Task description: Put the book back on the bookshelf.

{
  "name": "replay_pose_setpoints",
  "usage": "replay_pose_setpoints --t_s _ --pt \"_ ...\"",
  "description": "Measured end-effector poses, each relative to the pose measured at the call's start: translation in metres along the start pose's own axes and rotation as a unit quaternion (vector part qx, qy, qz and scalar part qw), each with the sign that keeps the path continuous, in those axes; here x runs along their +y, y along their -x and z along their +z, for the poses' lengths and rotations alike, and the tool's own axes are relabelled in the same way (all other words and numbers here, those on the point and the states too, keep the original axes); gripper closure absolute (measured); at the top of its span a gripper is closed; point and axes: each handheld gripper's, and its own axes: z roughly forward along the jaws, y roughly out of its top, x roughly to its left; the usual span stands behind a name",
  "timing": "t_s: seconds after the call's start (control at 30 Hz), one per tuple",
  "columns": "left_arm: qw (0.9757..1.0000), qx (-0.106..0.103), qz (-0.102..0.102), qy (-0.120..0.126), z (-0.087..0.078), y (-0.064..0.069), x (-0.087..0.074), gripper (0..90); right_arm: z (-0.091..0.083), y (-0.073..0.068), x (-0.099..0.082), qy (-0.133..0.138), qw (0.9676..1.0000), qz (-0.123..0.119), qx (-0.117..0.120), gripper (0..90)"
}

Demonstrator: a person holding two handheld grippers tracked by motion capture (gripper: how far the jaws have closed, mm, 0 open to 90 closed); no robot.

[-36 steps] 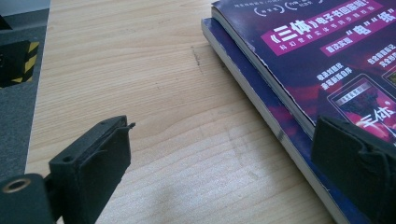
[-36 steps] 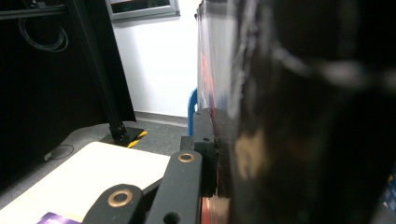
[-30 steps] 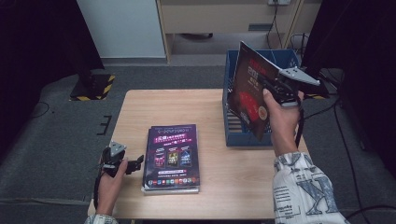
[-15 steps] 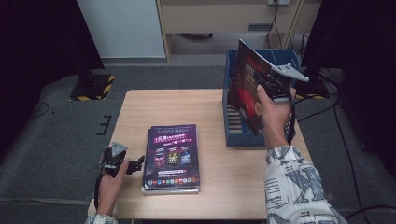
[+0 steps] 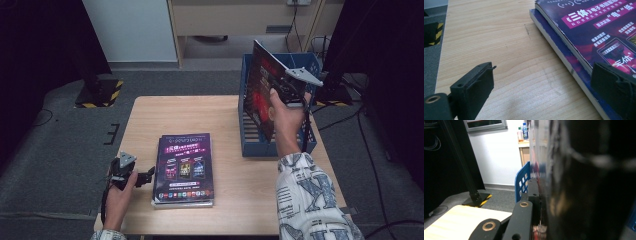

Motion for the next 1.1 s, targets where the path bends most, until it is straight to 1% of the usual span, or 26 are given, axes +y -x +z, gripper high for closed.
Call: replay_pose_setpoints --t_s 0.13,0.27,0.4,0.5,0.57,0.77,0.83,0.87,0.93,0.97,1.0,1.03,1.07,1.1 --pt "1.0000 -0.001 0.000 0.000 0.000 -0.001 0.000 4.4 0.005 -0.001 -0.003 0.006 1.0000 0.002 -0.005 86.4" --pt "1.0000 -0.001 -0.001 0.001 -0.001 -0.001 0.000 4.4 0.009 -0.002 -0.005 0.006 1.0000 0.005 -0.005 86.4" --pt "1.0000 -0.002 -0.002 0.001 -0.001 -0.001 0.000 4.3 0.012 -0.004 -0.005 0.008 1.0000 0.001 -0.005 86.4" --pt "1.0000 -0.003 -0.002 0.002 -0.001 -0.001 0.000 4.3 0.013 -0.003 -0.007 0.016 0.9999 0.003 -0.006 86.3" --pt "1.0000 -0.003 -0.002 0.003 -0.001 -0.001 0.000 4.3 0.014 -0.003 -0.010 0.020 0.9998 0.005 -0.008 86.3" --pt "1.0000 -0.003 0.002 0.000 0.000 -0.001 0.001 4.3 0.016 -0.002 -0.021 0.022 0.9997 0.001 -0.012 86.4" --pt "1.0000 -0.003 0.003 -0.001 0.001 -0.001 0.001 4.4 0.016 -0.002 -0.023 0.023 0.9997 0.001 -0.013 86.4" --pt "1.0000 -0.003 0.003 -0.001 0.001 0.000 0.001 4.3 0.017 -0.002 -0.028 0.023 0.9996 0.005 -0.016 86.3" --pt "1.0000 -0.003 0.003 0.000 0.001 0.000 0.001 4.4 0.018 -0.003 -0.033 0.023 0.9995 0.005 -0.019 86.3" --pt "1.0000 -0.003 0.003 0.000 0.001 0.000 0.001 4.3 0.018 -0.003 -0.033 0.023 0.9995 0.005 -0.019 86.3" --pt "1.0000 -0.003 0.003 0.002 0.000 0.000 0.001 4.4 0.019 -0.006 -0.039 0.022 0.9995 -0.001 -0.023 86.3" --pt "1.0000 -0.003 0.003 0.002 0.000 0.000 0.001 4.3 0.019 -0.006 -0.039 0.022 0.9995 -0.001 -0.023 86.3" --pt "1.0000 -0.003 0.003 0.001 0.001 0.000 0.002 4.4 0.021 -0.009 -0.045 0.020 0.9995 -0.009 -0.025 86.3" --pt "1.0000 -0.004 0.004 0.000 0.001 0.000 0.001 4.4 0.021 -0.010 -0.046 0.020 0.9995 -0.009 -0.024 86.3"
